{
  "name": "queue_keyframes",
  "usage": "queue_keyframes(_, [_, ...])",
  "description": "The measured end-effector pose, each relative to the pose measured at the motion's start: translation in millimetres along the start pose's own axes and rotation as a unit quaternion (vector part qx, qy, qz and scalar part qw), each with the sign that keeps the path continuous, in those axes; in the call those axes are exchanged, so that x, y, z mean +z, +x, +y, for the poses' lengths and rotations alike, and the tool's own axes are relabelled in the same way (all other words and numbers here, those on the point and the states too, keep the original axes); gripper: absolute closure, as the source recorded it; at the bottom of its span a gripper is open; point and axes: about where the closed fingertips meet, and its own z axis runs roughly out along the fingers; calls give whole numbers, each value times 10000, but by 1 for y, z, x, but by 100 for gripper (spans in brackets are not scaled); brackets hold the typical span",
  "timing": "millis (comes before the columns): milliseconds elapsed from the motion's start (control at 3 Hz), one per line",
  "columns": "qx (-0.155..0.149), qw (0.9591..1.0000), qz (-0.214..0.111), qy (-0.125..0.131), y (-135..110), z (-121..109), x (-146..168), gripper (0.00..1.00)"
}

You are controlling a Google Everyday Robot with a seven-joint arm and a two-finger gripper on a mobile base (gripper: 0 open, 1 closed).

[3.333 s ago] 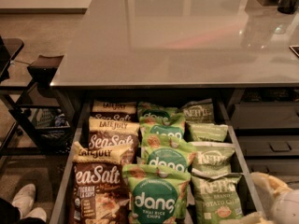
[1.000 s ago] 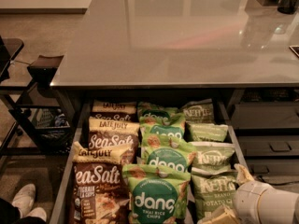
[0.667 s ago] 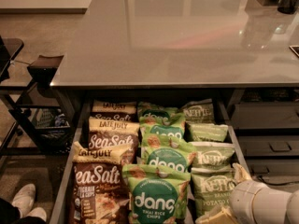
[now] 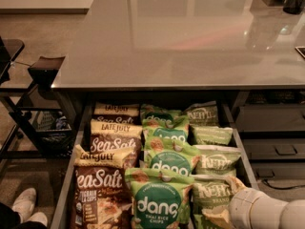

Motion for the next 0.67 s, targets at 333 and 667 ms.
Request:
queue_keyframes(333, [-3,10000,5,17,1,0,0,66])
queue_keyframes(667, [-3,10000,5,17,1,0,0,89])
